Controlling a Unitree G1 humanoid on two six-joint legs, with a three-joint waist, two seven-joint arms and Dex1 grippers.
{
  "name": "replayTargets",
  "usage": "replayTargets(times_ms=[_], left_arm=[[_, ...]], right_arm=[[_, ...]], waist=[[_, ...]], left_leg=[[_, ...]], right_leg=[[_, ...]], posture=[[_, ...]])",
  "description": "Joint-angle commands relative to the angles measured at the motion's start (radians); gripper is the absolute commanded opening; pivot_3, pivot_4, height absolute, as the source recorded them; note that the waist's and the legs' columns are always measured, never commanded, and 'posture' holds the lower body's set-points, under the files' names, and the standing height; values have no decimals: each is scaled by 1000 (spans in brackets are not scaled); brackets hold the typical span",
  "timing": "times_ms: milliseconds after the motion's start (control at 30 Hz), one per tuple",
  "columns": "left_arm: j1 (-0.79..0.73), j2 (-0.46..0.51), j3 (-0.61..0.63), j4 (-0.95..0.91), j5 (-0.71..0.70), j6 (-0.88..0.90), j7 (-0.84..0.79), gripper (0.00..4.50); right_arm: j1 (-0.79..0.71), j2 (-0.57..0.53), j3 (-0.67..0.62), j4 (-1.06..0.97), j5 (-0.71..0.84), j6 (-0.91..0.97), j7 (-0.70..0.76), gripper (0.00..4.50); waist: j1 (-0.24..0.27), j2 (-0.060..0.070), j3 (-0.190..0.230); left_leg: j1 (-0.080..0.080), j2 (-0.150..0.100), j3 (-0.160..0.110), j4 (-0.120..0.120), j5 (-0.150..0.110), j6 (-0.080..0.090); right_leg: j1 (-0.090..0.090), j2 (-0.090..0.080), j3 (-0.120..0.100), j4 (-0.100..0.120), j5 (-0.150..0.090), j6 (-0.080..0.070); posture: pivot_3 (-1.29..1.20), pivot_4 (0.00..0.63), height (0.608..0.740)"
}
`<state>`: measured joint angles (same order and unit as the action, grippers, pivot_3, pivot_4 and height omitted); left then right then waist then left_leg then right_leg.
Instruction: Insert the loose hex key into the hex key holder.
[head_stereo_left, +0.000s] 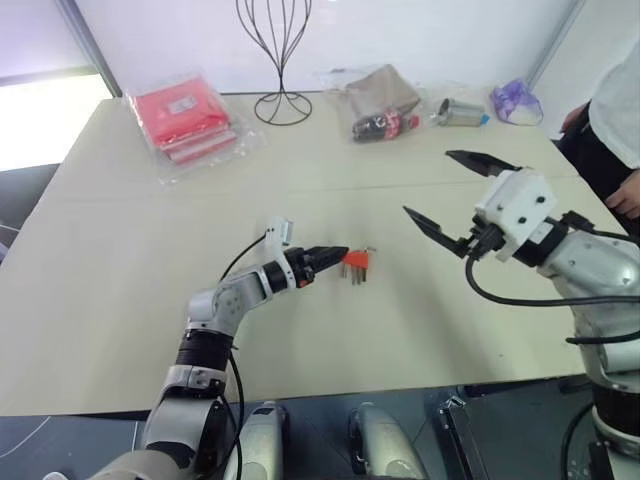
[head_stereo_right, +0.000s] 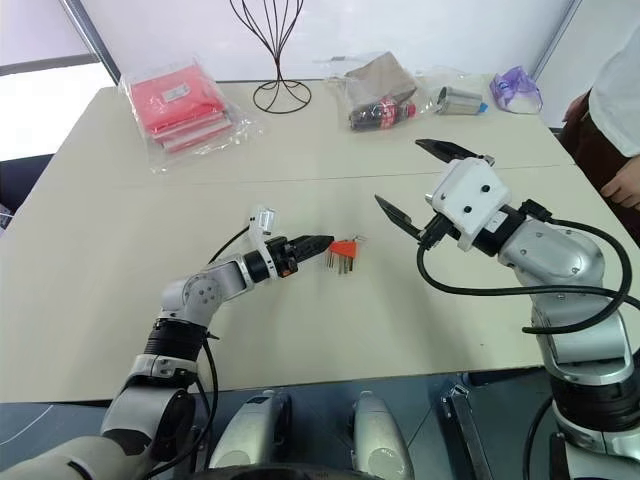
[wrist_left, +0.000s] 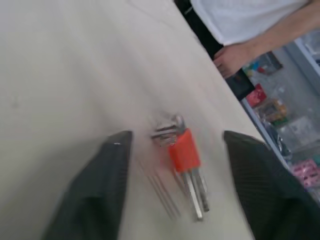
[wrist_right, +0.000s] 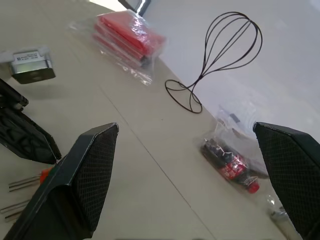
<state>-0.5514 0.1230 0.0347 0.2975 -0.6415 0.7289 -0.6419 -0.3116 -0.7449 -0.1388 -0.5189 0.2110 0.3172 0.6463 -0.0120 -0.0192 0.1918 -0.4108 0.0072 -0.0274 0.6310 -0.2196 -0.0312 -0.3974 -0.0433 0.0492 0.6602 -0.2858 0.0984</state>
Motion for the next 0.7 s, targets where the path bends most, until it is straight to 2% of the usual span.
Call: replayTargets(times_ms=[33,133,233,333,467,567,700], left_arm=[[29,77,32,-28,32,-1,2,4466],[52,166,22,-130,34,7,-48,4466],[71,284,6,-260,26,16,-124,4466],[81,361,10,-350,0,39,-173,4466],[88,466,20,-477,-28,56,-247,4466],[100,587,48,-599,-72,73,-336,4466],[116,652,64,-651,-90,70,-363,4466]], right_arm=[[-24,-8,-9,1,-2,-29,9,4500],[-31,-34,-23,11,32,1,50,4500],[0,-106,-46,30,71,25,144,4500],[27,-168,-60,45,101,41,219,4500],[60,-245,-66,61,129,64,315,4500],[97,-328,-65,79,142,80,411,4500],[98,-349,-64,94,146,69,434,4500]], waist=[[-6,0,0],[-17,0,0],[-7,1,0],[5,1,0],[2,1,0],[0,1,1],[0,1,1]], left_leg=[[3,0,0,0,0,0],[4,3,0,-1,0,0],[2,5,0,-2,0,0],[1,4,0,-2,0,0],[-1,3,1,-2,-1,1],[-1,3,2,-2,-2,2],[-1,5,2,-3,-2,3]], right_leg=[[3,0,0,0,0,0],[2,3,1,0,0,-1],[0,3,0,0,0,-1],[1,0,-1,-3,0,-1],[4,-3,-1,-12,-1,-1],[3,-4,0,-13,-2,-4],[3,-4,0,-13,-2,-4]], posture=[[0,150,740],[0,150,740],[0,150,740],[0,150,740],[0,150,740],[0,150,740],[0,150,740]])
